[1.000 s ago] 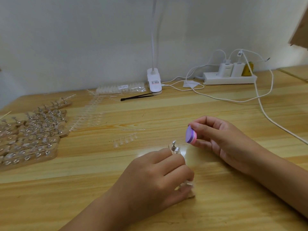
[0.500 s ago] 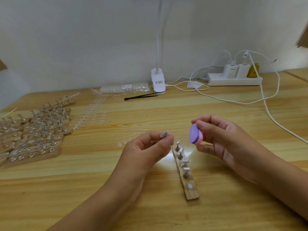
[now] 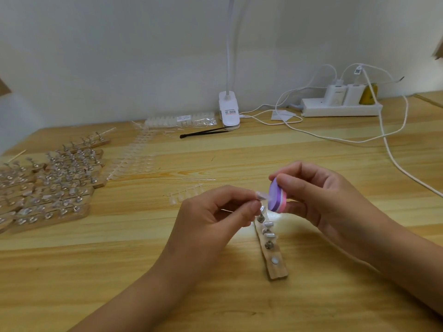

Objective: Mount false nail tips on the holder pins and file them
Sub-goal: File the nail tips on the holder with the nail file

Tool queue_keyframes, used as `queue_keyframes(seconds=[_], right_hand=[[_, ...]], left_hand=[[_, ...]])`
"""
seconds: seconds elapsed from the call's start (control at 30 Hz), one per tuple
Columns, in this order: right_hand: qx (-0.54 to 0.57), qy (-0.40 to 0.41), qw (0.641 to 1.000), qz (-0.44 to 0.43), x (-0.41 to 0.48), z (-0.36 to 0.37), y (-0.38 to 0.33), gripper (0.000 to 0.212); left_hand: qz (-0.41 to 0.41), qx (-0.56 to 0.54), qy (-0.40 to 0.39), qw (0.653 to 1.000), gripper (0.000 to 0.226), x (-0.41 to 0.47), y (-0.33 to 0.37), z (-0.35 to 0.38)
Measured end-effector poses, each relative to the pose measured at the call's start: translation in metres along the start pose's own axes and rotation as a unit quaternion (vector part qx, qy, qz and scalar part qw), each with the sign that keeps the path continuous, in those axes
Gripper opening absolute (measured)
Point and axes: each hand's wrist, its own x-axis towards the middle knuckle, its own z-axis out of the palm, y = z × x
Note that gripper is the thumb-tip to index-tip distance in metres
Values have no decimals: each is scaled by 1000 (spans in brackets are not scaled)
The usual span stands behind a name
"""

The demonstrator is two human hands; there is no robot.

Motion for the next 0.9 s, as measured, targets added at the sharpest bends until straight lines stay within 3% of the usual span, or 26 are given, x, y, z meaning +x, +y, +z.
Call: queue_keyframes(seconds=[0.27, 0.43, 0.6, 0.73, 0.9], right_hand=[[-42, -50, 998, 7, -4, 4, -2, 22], [-6, 5, 1000, -11, -1, 3, -3, 26], [-42, -52, 998, -6, -4, 4, -3, 20], [-45, -19, 999, -18, -3, 2, -4, 26], [-32, 11, 999, -41, -2, 2, -5, 19]], left_hand=[[37, 22, -8, 999, 9, -1, -1, 1], [40, 9, -7, 999, 9, -2, -3, 4], [43, 8, -13, 999, 9, -1, -3, 3], [3, -40, -13, 999, 7, 0, -1, 2], [-68, -109, -2, 992, 13, 2, -2, -2]])
